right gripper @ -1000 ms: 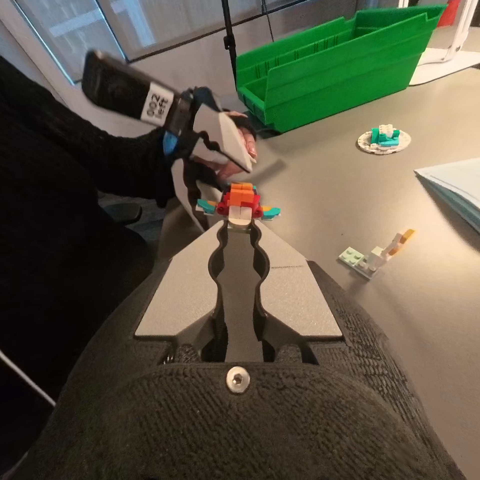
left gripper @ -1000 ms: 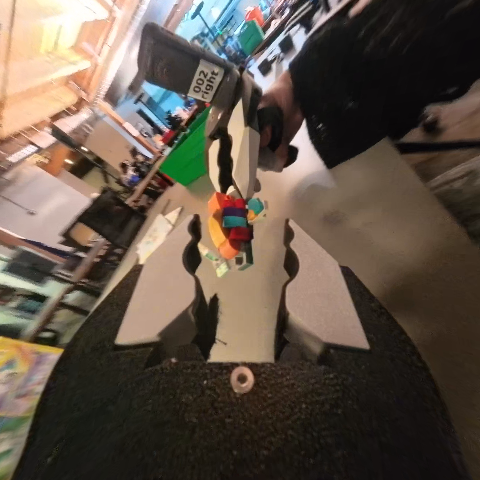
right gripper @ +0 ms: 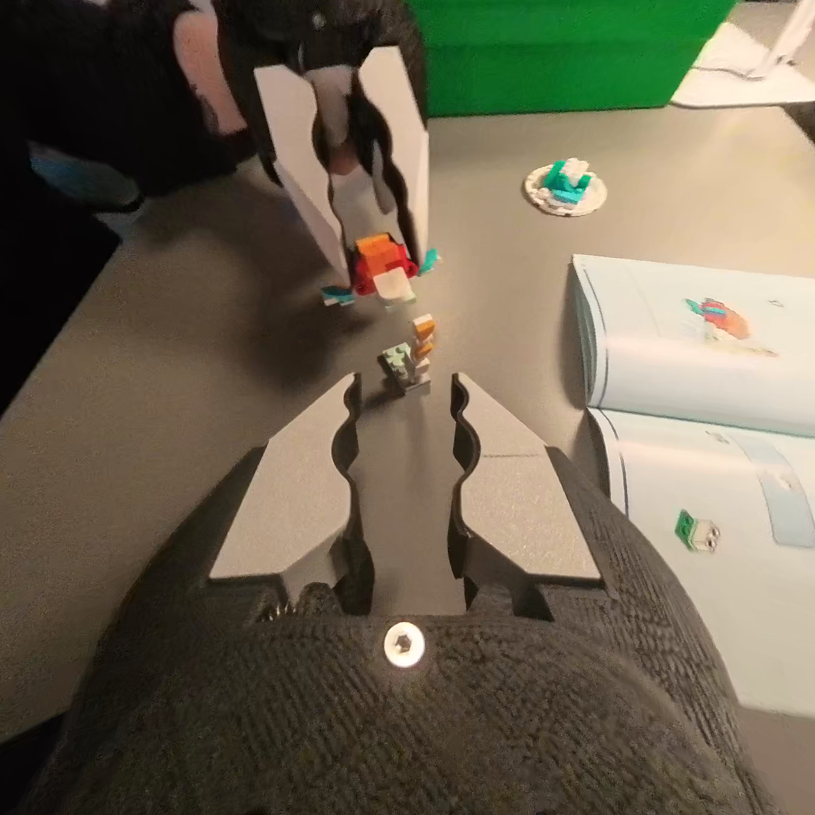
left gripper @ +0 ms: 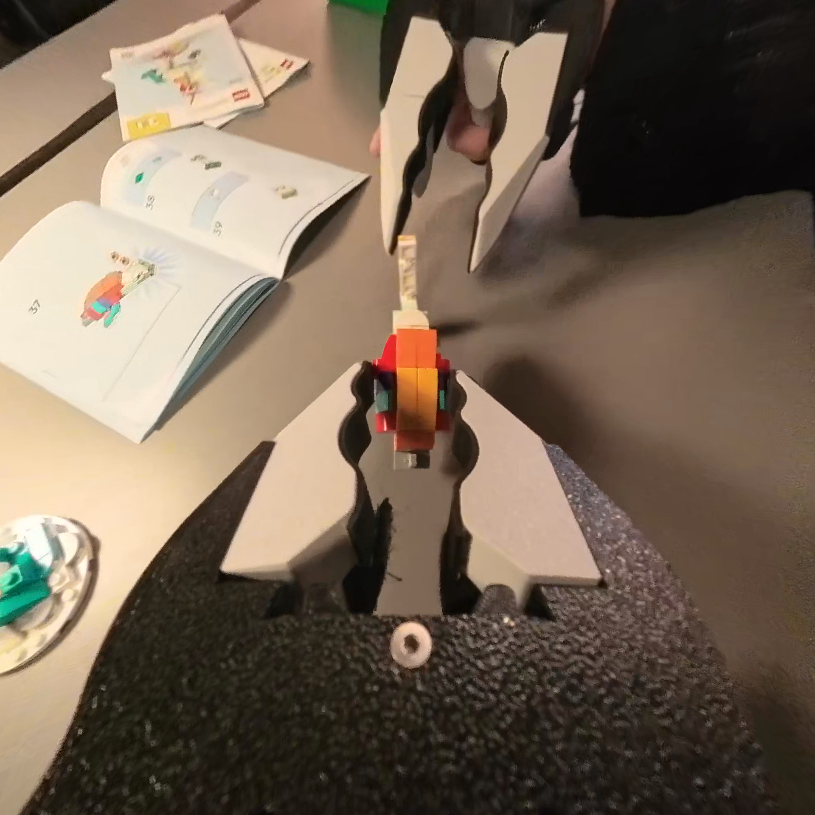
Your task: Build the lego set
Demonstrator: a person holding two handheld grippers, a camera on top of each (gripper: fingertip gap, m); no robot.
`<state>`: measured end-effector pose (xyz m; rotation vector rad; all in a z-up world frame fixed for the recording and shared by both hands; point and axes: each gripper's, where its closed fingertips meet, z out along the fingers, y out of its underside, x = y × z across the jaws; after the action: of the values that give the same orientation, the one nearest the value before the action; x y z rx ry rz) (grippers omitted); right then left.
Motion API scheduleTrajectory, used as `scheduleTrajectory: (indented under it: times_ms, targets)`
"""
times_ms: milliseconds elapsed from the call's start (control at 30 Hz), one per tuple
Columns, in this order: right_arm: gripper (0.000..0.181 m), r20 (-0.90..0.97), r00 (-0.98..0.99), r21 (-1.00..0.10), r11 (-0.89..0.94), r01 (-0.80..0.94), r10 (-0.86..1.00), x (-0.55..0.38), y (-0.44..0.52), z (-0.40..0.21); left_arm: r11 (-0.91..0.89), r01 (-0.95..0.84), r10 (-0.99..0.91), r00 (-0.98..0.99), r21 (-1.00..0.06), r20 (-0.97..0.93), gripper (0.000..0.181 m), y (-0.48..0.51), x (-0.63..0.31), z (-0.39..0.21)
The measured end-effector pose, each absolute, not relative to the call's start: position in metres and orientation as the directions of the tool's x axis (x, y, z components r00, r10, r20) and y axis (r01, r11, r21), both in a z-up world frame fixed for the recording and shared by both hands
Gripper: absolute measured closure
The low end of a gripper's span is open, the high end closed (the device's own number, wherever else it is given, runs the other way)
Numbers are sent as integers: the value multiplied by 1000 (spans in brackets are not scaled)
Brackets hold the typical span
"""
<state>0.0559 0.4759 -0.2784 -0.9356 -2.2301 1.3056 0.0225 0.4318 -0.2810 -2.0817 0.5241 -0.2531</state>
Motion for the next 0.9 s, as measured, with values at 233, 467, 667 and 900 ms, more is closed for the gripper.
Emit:
scheduleTrajectory:
  times_ms: [233,467,667,900]
  targets:
    - [151,-8,-808,-843,431,322,589,43,467,-295,-568,-268,-444,896,-778,15,150,440,21,-293]
    - [157,17,-827,-844,451,289,562,40,466,-296,-598,-287,-453,891,-748,20,150,441,25,-299]
    - [161,55,-829,-840,474,263,557,38,464,-296,-603,-273,-458,888,-749,46,150,440,28,-302]
    - [174,94,-832,-822,514,245,547,38,460,-301,-611,-274,-464,884,-743,55,150,440,29,-303]
